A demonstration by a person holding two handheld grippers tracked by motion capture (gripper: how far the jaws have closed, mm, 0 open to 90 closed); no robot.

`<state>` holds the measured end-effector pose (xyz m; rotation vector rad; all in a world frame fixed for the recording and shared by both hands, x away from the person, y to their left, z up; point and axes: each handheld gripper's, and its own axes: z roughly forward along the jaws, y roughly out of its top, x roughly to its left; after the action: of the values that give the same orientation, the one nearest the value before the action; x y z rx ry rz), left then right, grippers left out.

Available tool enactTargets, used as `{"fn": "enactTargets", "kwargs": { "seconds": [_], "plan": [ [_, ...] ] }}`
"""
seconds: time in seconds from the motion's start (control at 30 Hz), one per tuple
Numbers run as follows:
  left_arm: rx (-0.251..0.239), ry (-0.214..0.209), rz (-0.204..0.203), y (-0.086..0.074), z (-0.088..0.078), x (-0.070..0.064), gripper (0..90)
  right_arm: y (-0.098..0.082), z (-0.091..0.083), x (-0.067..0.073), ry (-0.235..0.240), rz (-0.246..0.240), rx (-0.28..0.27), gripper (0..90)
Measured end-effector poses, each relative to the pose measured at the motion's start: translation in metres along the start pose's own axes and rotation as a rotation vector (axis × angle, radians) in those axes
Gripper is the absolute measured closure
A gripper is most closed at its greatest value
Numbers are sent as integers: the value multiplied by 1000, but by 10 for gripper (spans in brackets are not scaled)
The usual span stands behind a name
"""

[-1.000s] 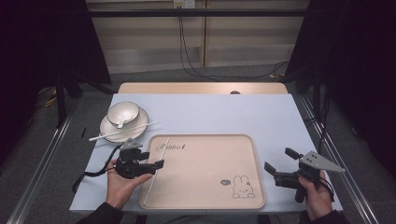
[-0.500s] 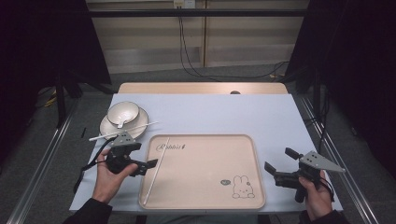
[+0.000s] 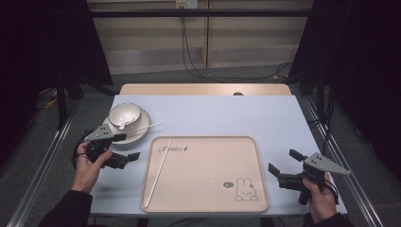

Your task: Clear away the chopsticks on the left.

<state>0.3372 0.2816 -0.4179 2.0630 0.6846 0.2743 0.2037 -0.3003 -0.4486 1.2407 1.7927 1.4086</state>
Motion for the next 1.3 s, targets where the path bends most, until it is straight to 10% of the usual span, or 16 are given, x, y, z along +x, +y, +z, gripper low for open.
{"fn": "enactTargets", "kwargs": {
  "seconds": [0.2, 0.57, 0.7, 0.87, 1.3],
  "plan": [
    [2, 43, 46, 5, -8, 14, 69, 0, 0, 0, 0, -10, -10, 11],
    [6, -9, 28, -5, -16, 54, 67, 0, 0, 0, 2, -15, -9, 11],
    [55, 37, 16, -9, -15, 64, 95, 0, -1, 0, 2, -18, -10, 11],
    [81, 55, 91, -11, -15, 76, 262, 0, 0, 0, 0, -28, -5, 11],
    [173, 59, 100, -18, 4, 100, 552, 0, 0, 0, 5, -27, -3, 11]
  ]
}}
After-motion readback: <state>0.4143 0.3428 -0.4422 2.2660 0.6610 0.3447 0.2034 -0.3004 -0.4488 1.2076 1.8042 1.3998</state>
